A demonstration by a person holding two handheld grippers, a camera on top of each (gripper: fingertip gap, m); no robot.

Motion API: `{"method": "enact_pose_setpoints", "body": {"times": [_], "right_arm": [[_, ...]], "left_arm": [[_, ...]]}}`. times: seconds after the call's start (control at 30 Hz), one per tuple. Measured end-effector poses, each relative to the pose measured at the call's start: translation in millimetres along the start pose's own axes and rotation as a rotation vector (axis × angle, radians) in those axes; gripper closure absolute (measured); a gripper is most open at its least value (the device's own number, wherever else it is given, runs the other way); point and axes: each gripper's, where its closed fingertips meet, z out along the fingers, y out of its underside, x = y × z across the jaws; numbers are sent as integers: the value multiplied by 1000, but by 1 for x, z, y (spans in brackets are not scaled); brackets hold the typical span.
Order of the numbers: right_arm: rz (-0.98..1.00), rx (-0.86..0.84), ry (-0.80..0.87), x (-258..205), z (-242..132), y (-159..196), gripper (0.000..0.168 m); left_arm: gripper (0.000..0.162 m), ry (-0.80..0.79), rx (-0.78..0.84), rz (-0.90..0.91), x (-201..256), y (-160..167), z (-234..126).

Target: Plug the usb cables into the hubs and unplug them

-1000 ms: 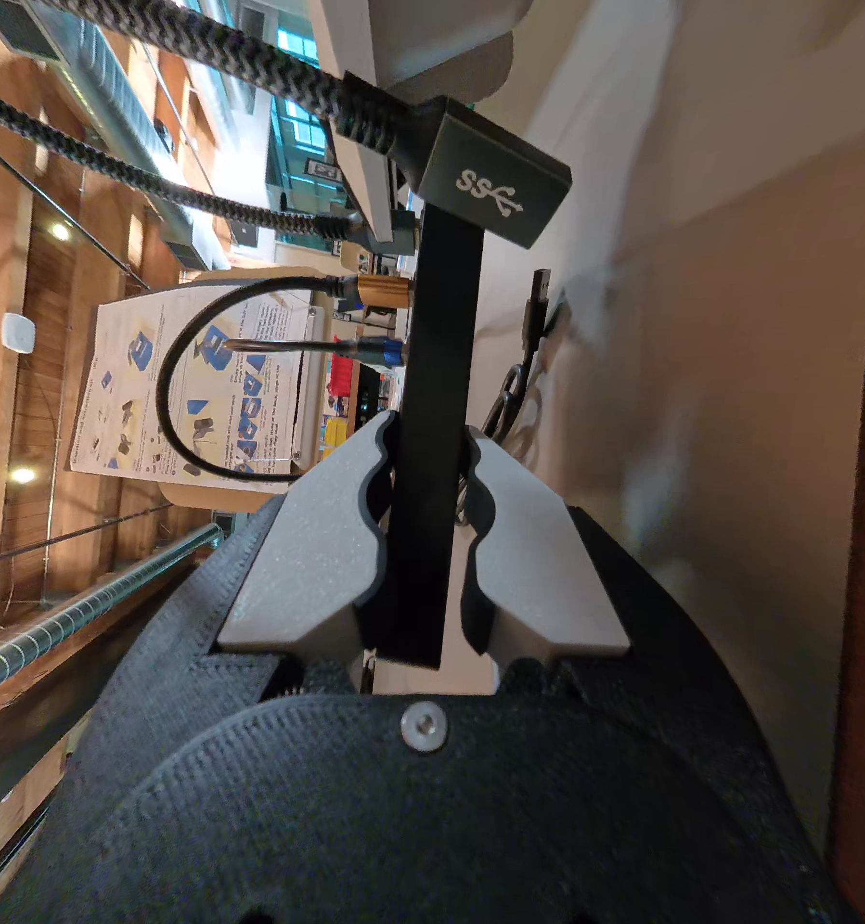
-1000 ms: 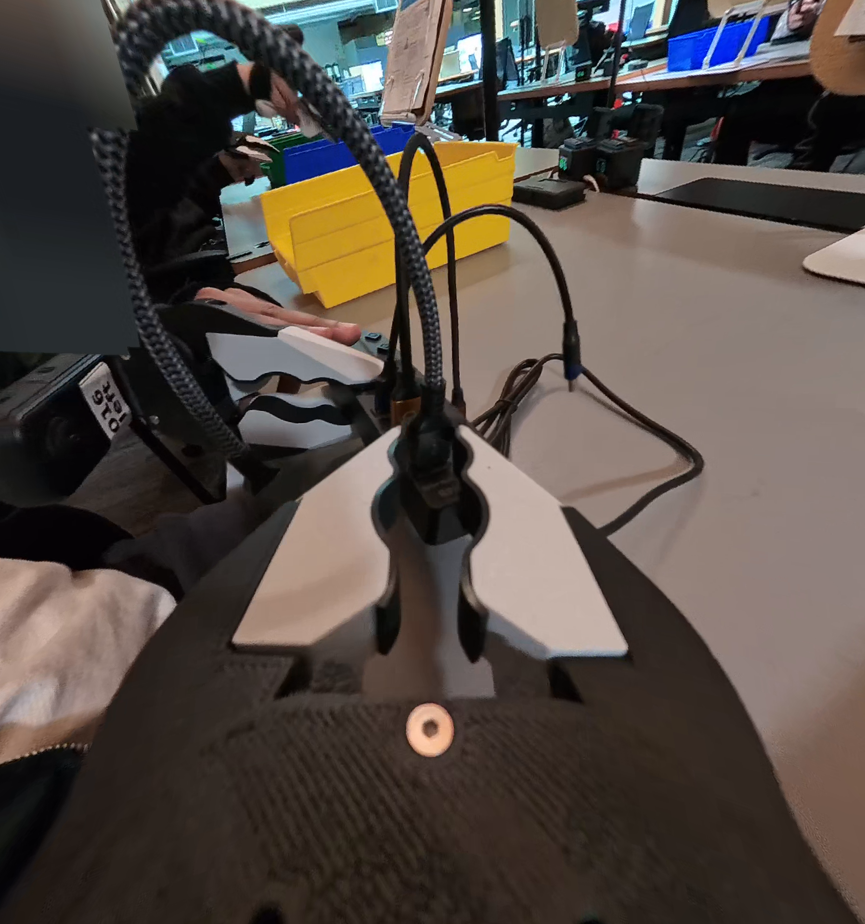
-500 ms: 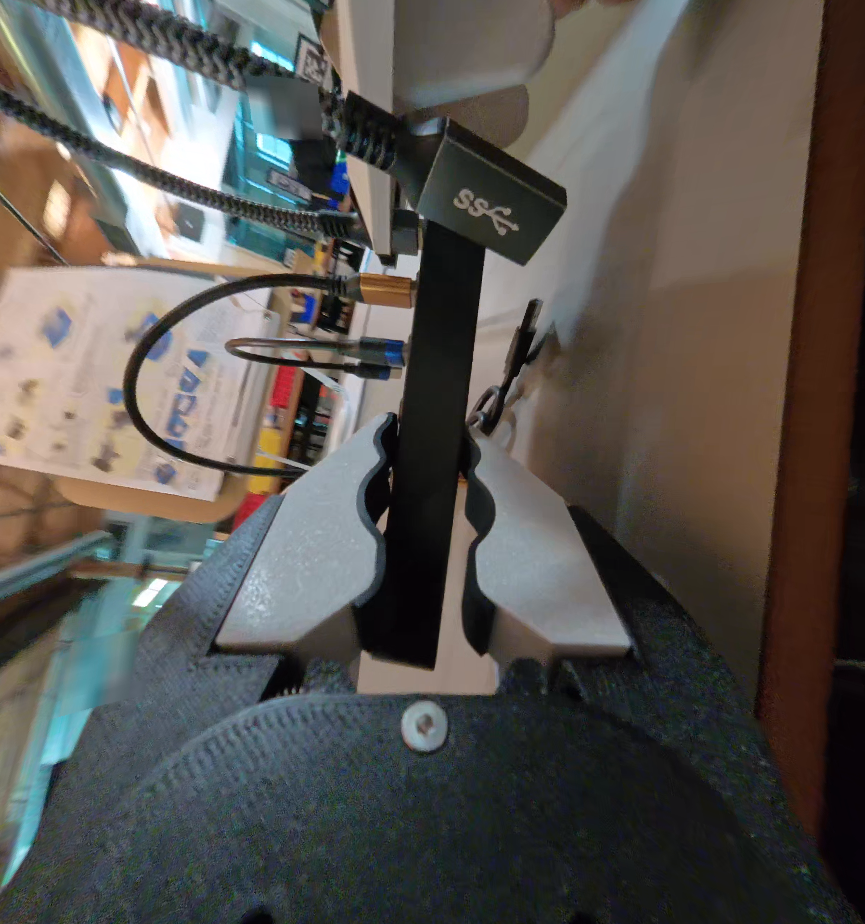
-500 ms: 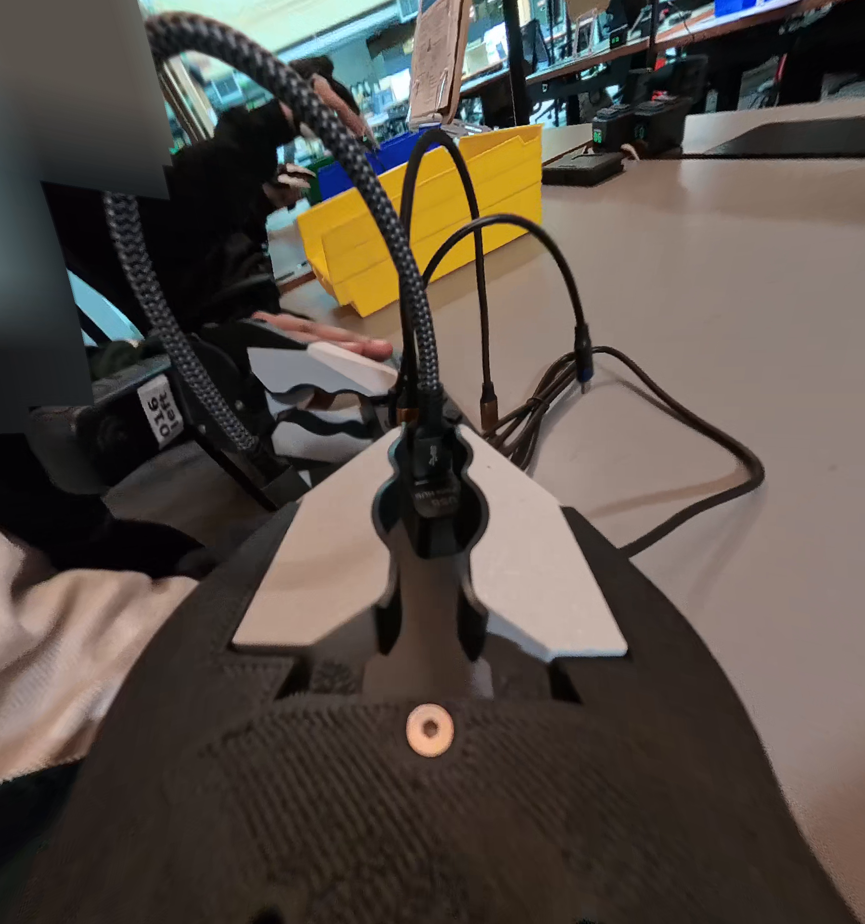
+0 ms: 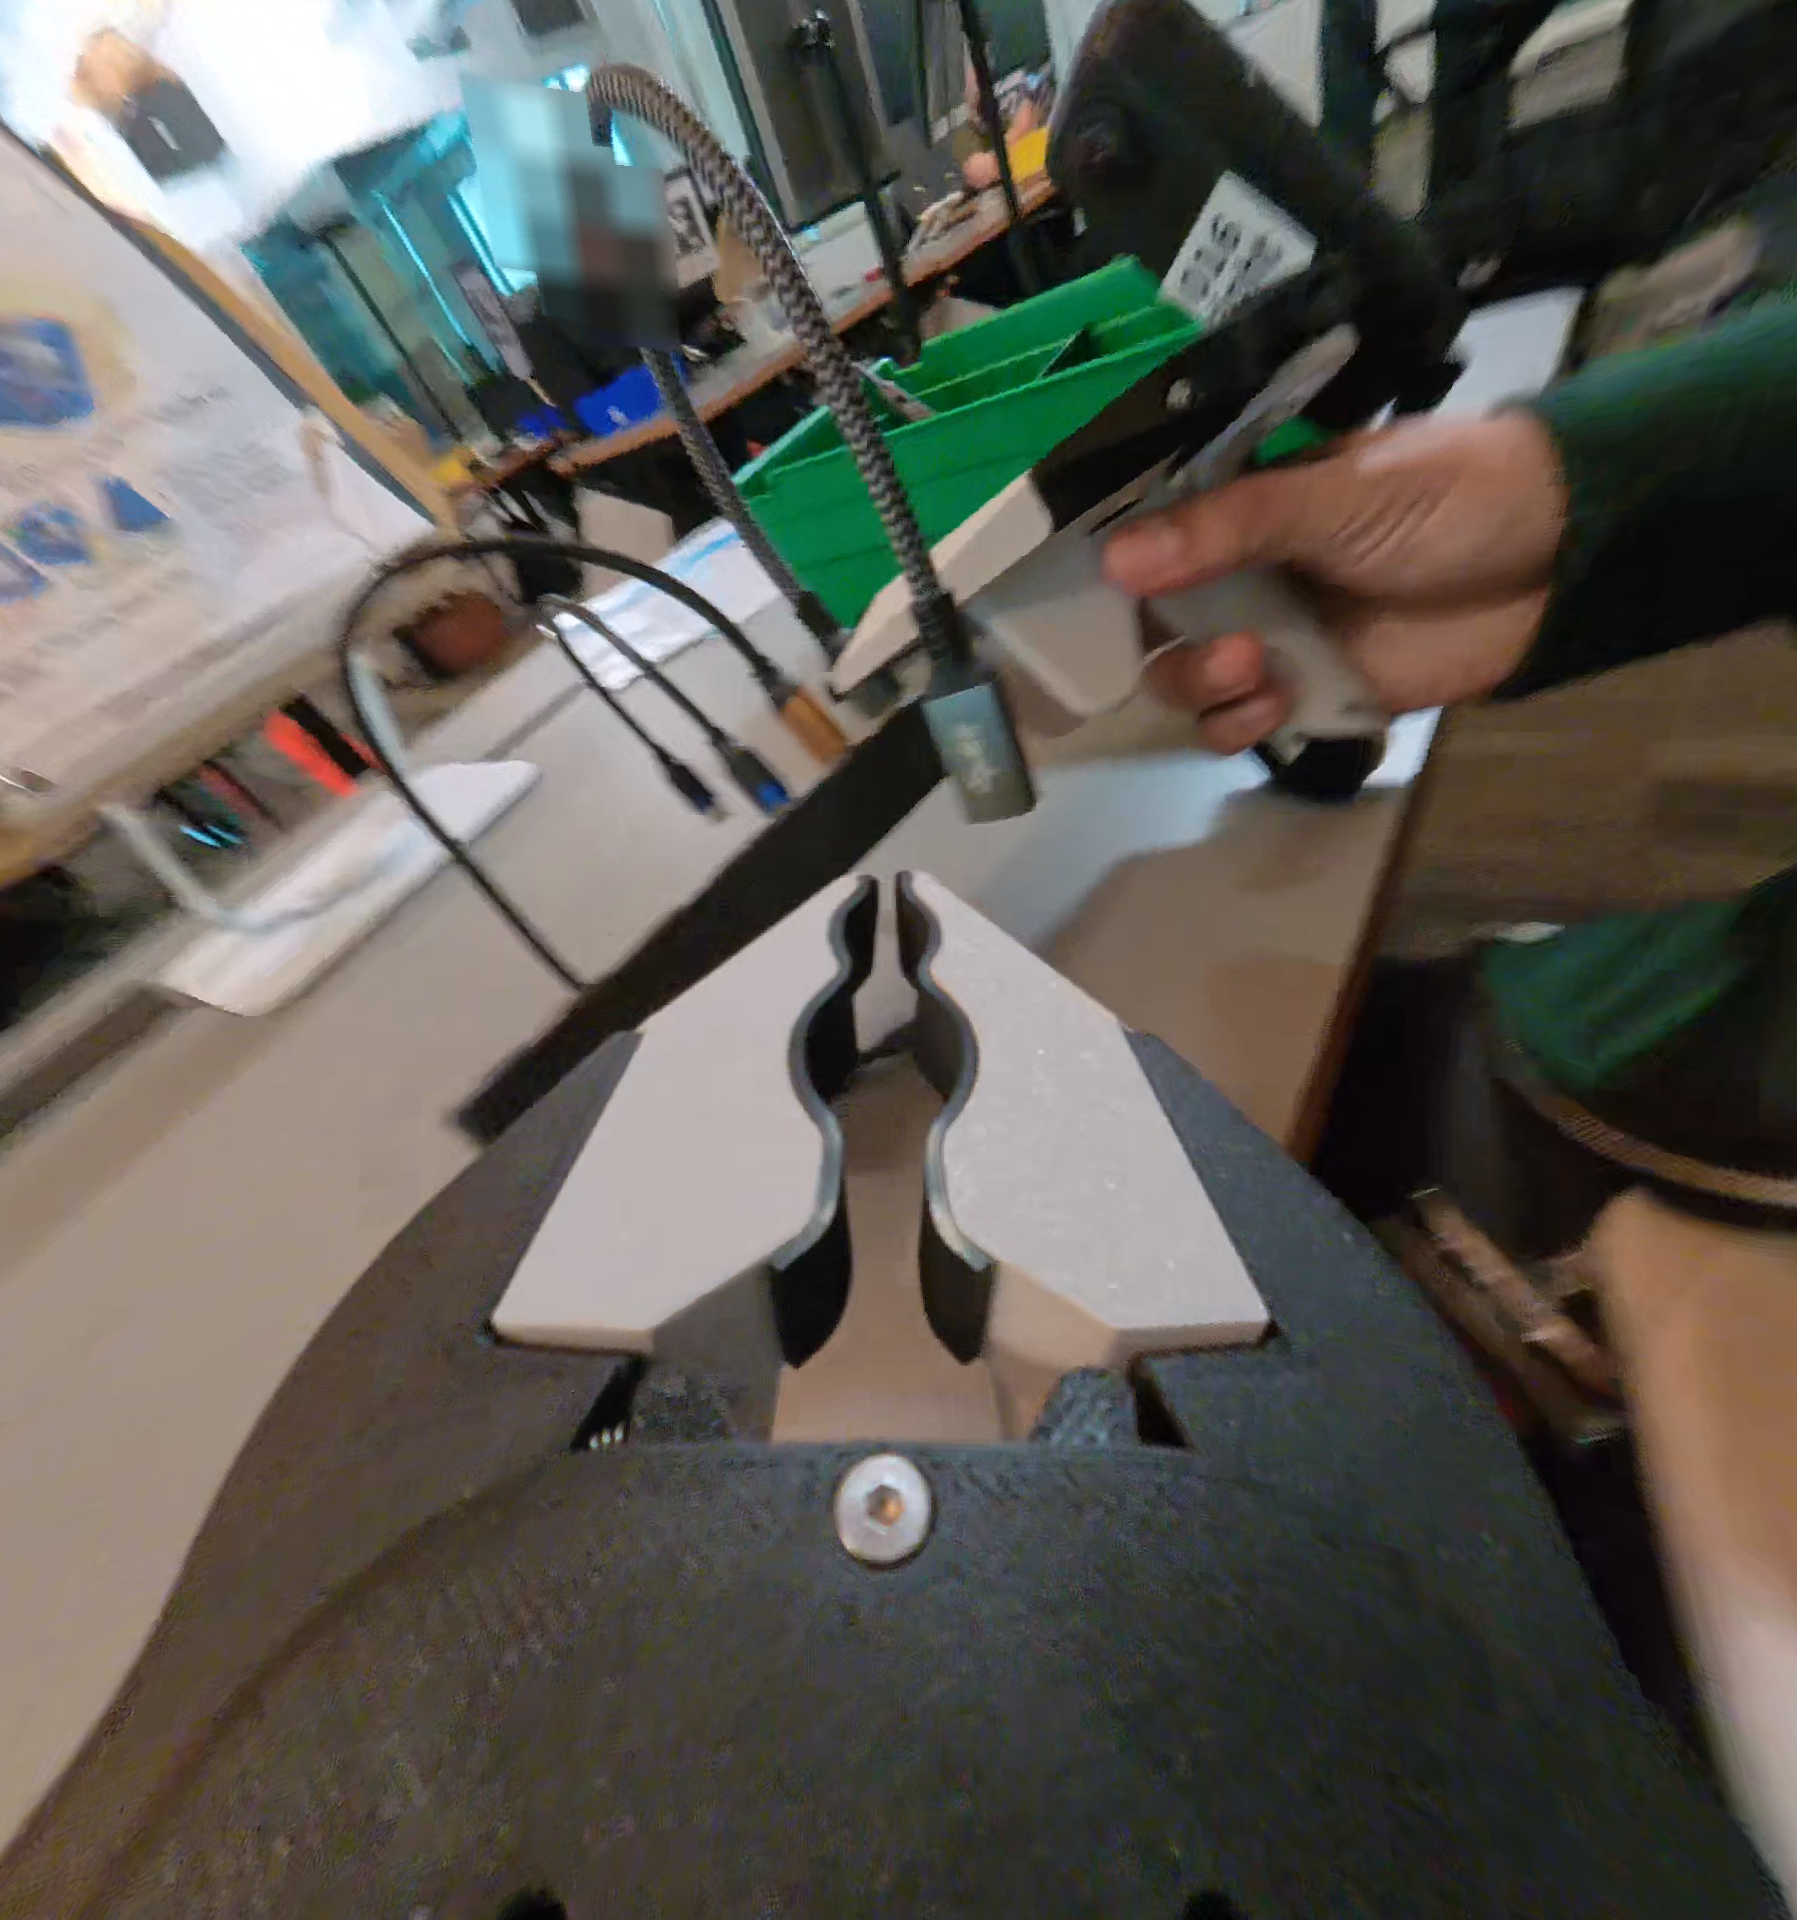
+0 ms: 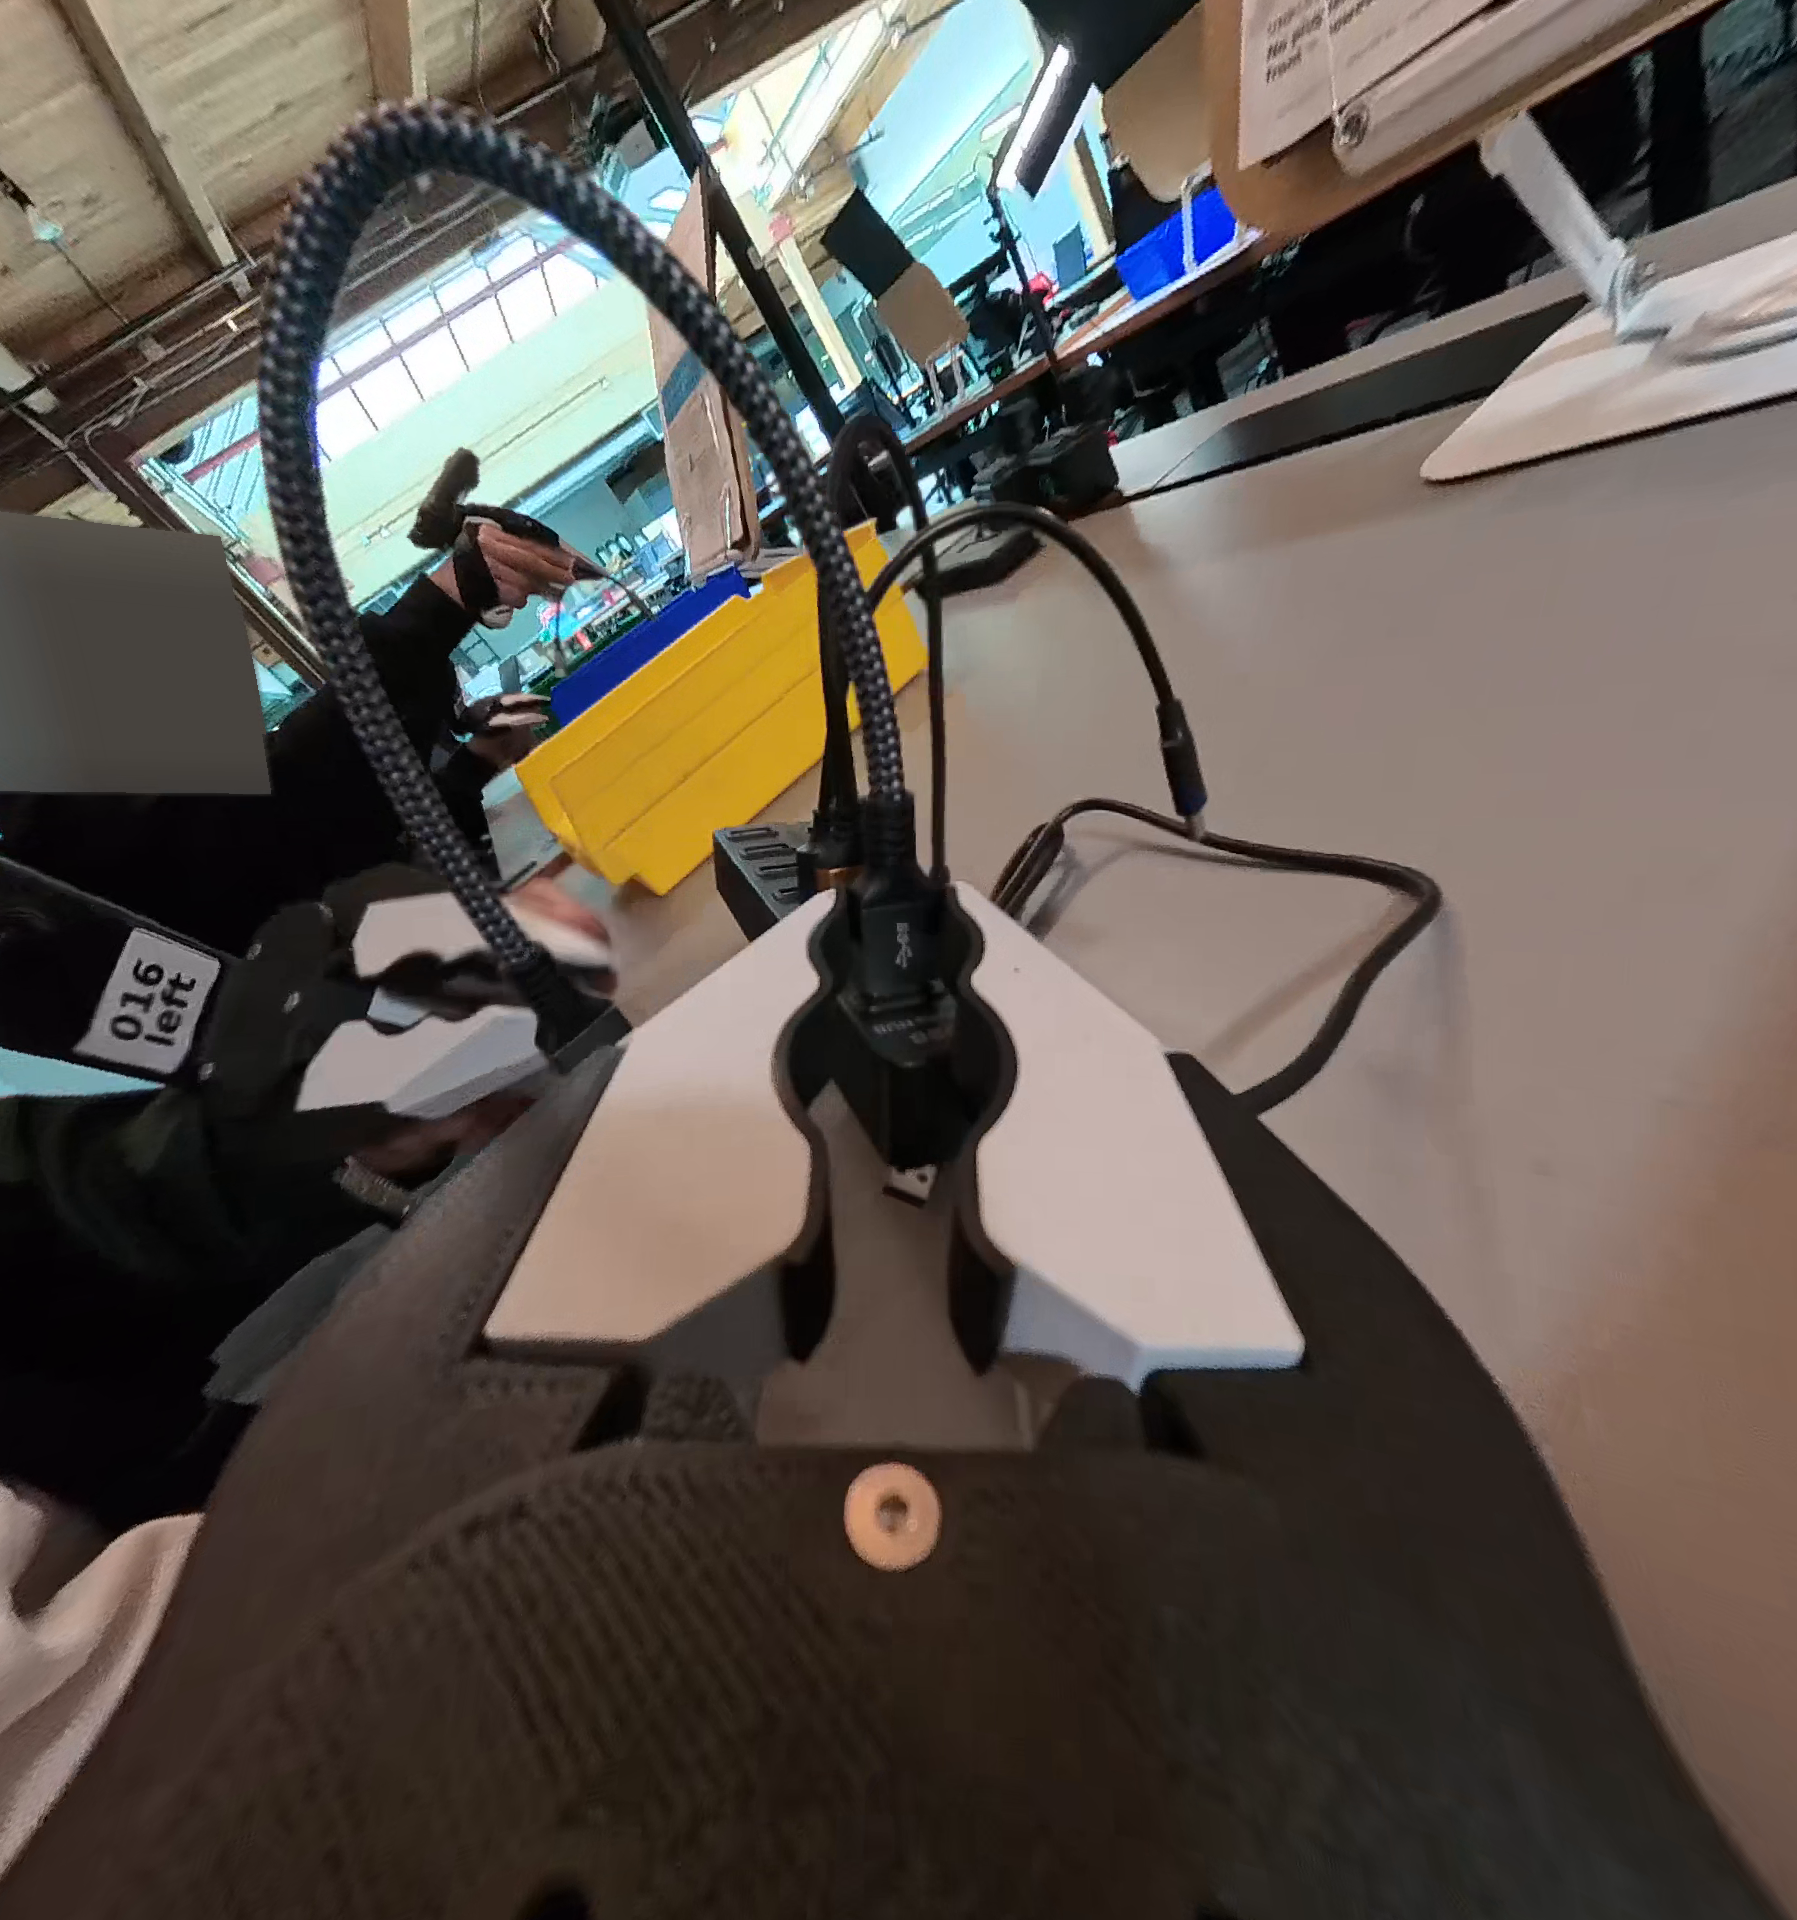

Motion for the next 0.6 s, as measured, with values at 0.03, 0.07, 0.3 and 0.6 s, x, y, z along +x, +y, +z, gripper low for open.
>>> {"method": "enact_pose_setpoints", "body": {"times": [0.03, 0.07, 0.3, 0.6], "right_arm": [[-6, 8, -3, -2, 0, -1, 153], [-15, 16, -9, -5, 0, -2, 153], [-66, 97, -107, -34, -3, -14, 153], [121, 94, -222, -51, 6, -3, 153]], "left_arm": [[162, 40, -4, -117, 8, -2, 4], [158, 96, -12, -257, 17, -4, 8], [133, 238, -98, -760, 28, 15, 23], [97, 177, 132, -930, -10, -4, 18]]}}
